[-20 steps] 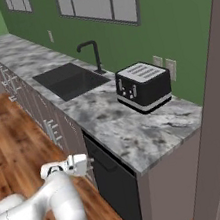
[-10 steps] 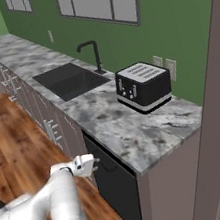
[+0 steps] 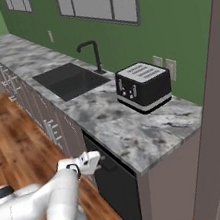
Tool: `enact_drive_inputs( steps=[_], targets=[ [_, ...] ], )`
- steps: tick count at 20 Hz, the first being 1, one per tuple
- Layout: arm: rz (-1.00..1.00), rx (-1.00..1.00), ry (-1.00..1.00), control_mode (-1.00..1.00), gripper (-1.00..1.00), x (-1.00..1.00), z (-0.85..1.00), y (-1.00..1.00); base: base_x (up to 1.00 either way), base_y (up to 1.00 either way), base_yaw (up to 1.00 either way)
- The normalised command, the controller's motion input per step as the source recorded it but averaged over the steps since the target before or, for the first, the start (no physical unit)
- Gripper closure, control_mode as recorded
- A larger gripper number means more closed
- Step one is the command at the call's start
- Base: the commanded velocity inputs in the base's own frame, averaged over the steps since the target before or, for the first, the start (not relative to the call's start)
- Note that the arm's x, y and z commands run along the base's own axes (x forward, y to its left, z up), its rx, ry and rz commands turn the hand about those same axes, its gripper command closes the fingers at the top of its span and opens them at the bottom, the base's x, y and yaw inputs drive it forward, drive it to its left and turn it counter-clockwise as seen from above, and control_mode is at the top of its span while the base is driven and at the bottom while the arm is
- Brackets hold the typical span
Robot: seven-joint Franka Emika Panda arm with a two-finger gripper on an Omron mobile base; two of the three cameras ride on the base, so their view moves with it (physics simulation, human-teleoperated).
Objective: Open the dishwasher door and pull out the top rack.
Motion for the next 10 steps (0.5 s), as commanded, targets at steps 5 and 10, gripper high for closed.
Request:
enact_drive_inputs(
  steps=[5, 10],
  targets=[
    [0.02, 0.0, 0.03, -1.0, -1.0, 0.53, -0.6, 0.01, 0.0, 0.0, 0.0],
    [0.0, 0.0, 0.07, -1.0, 1.0, 0.58, -0.74, 0.14, 0.0, 0.0, 0.0]
  ],
)
